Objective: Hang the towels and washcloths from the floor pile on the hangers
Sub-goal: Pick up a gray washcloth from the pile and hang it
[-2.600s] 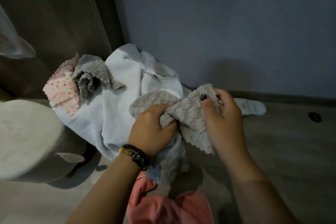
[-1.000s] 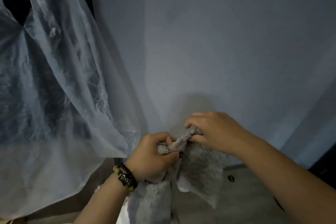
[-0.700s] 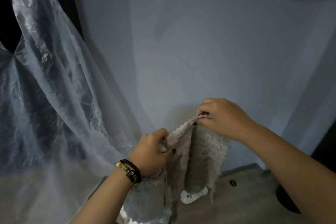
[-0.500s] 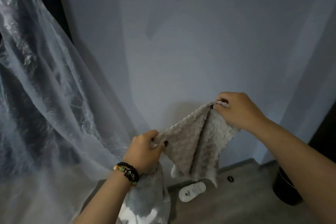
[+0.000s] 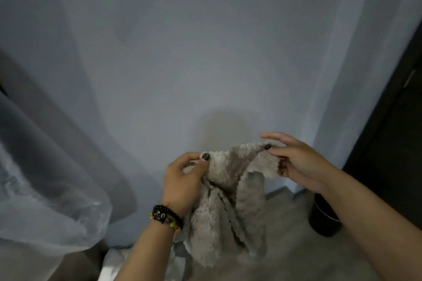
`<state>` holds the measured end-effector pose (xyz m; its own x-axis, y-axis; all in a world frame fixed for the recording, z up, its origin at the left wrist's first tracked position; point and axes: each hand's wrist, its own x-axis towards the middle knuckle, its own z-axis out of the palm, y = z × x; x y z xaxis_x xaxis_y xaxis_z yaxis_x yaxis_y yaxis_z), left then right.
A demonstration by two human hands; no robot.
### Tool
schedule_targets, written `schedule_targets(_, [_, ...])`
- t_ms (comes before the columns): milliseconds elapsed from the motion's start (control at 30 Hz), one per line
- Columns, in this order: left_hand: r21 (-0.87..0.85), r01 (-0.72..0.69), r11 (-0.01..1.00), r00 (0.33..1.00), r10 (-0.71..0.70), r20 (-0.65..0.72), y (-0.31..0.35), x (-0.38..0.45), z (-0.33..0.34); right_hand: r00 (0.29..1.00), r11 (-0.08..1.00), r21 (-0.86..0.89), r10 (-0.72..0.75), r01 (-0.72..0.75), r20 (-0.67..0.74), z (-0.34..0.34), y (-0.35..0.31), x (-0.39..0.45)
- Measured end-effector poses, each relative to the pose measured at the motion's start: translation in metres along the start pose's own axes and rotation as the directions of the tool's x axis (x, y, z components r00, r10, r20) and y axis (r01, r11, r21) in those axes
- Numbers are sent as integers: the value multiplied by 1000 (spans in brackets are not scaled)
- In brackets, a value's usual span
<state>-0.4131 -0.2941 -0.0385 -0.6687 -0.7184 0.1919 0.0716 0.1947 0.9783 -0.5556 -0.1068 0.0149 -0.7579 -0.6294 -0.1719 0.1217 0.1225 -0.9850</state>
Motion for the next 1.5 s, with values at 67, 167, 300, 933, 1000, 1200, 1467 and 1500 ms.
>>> schedule_targets(67, [-27, 11, 1000, 1000, -10, 7, 6, 4, 31, 996, 999, 34, -39, 36, 84, -27, -4, 0])
schedule_targets(167, [-54, 41, 998, 999, -40, 12, 16, 8, 78, 980, 998, 12, -66, 65, 189, -70, -12, 2])
schedule_targets(300, [-47, 15, 999, 1000, -15, -3, 31, 19, 142, 973, 927, -303, -185, 219, 137, -126, -17, 17])
schedule_targets(933, [-163, 115, 980, 968, -73, 242, 59, 98, 388, 698, 619, -524, -713, 585, -63, -335, -27, 88])
schedule_targets(1000, [-184, 171, 968, 947, -110, 303, 57, 114, 403, 774, 720, -417, -631, 555, -59, -345, -31, 102])
schedule_targets(1200, [-258, 331, 908, 852, -170, 496, 55, 186, 445, 841, 790, -397, -536, 467, -77, -374, -41, 167])
schedule_targets(1467, [-240, 221, 945, 801, -35, 597, 58, 271, 478, 845, 710, -544, -535, 448, -3, -398, -71, 256])
schedule_targets(1500, [-246, 187, 951, 809, -7, 588, 58, 279, 481, 834, 696, -546, -552, 467, 8, -400, -71, 266])
